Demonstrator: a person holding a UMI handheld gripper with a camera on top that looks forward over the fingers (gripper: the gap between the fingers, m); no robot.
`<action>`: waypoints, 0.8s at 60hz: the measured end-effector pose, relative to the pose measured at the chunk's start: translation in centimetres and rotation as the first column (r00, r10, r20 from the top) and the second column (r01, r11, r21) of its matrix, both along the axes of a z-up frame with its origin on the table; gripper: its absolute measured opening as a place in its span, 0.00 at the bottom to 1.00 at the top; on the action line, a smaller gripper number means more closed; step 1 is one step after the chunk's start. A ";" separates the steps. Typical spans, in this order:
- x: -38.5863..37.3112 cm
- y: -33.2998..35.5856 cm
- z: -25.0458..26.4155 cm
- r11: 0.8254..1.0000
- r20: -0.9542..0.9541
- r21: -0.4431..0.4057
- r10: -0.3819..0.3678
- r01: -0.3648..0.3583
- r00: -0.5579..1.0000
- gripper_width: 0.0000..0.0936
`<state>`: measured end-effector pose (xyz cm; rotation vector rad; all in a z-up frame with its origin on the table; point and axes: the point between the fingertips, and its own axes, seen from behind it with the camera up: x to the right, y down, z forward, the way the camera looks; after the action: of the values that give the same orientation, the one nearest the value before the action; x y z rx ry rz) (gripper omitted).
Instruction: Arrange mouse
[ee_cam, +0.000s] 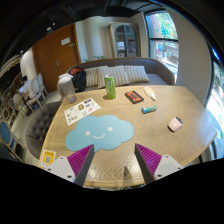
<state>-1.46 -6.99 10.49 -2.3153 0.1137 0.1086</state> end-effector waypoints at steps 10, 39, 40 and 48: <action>3.8 -0.8 -0.9 1.000 0.033 0.000 -0.029 0.029 0.999 0.90; 24.3 4.1 -10.6 0.996 0.032 -0.039 -0.073 0.075 0.997 0.89; 24.6 4.4 -10.9 0.997 0.035 -0.039 -0.070 0.071 0.997 0.89; 27.1 6.8 -12.2 0.997 0.045 -0.032 -0.062 0.064 0.997 0.87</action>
<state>25.64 -0.21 -1.75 -2.3437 0.1671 0.0243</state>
